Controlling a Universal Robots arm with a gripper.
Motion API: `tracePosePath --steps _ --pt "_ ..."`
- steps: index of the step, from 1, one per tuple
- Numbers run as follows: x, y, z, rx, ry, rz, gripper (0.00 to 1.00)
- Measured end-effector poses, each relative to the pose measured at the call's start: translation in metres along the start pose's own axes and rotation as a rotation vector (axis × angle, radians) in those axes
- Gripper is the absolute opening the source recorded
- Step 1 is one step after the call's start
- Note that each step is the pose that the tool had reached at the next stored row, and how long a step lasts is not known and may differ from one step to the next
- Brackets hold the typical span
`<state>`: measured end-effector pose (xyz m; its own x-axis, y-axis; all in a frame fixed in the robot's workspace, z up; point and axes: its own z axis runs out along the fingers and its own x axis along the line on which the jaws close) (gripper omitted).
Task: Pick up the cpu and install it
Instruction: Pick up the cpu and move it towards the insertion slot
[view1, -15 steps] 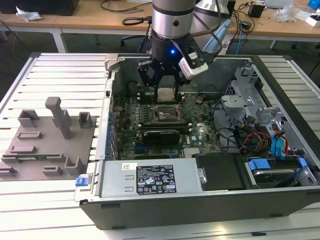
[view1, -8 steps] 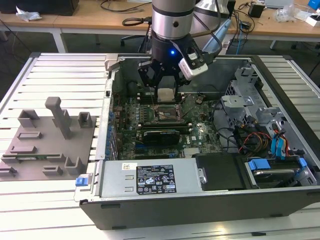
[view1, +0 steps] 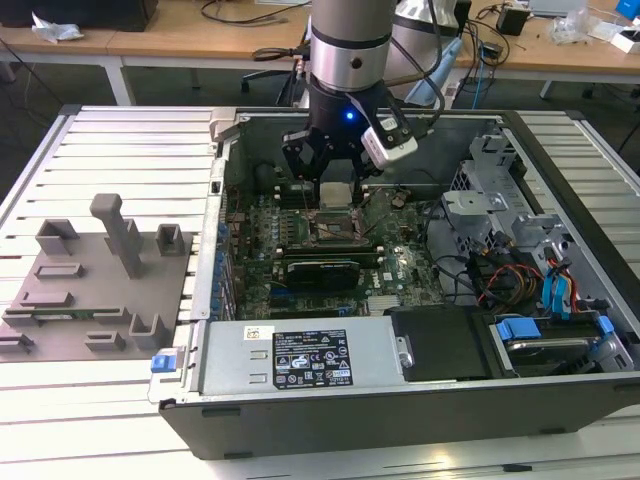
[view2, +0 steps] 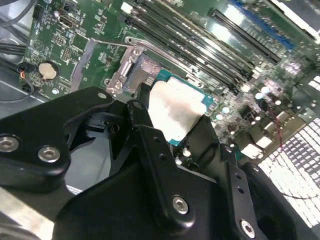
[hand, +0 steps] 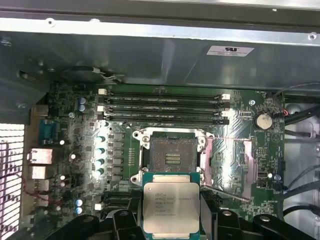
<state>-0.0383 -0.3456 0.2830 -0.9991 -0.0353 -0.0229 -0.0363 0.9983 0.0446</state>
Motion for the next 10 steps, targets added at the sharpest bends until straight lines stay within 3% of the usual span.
tracePosePath --steps 2,10 --pt "-0.0030 0.0021 0.0057 0.0001 0.0000 0.000 0.55" --pt "-0.0043 0.0088 0.0209 0.0000 -0.0004 0.008 0.55"
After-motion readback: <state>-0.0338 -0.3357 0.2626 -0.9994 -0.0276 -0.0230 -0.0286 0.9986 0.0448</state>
